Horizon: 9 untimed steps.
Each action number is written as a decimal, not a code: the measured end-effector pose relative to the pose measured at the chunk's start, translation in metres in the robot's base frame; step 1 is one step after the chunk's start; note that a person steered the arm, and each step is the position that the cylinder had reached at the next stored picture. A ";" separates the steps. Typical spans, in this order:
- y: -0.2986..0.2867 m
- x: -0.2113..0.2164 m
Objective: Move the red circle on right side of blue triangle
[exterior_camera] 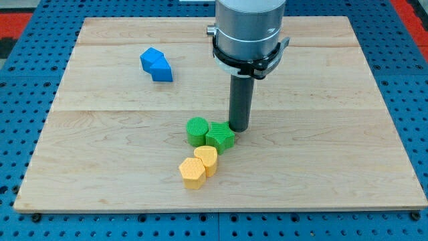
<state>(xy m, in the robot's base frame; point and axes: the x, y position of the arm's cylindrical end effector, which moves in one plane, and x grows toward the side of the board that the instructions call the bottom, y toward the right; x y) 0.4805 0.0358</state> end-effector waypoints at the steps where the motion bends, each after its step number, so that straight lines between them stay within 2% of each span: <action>1: 0.002 0.000; 3: 0.003 -0.004; 4: 0.009 -0.014; 5: 0.015 -0.044; 6: 0.003 -0.045; 7: 0.003 -0.067; 8: 0.003 -0.130; 9: 0.021 -0.137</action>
<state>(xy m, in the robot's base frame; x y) 0.3435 0.0569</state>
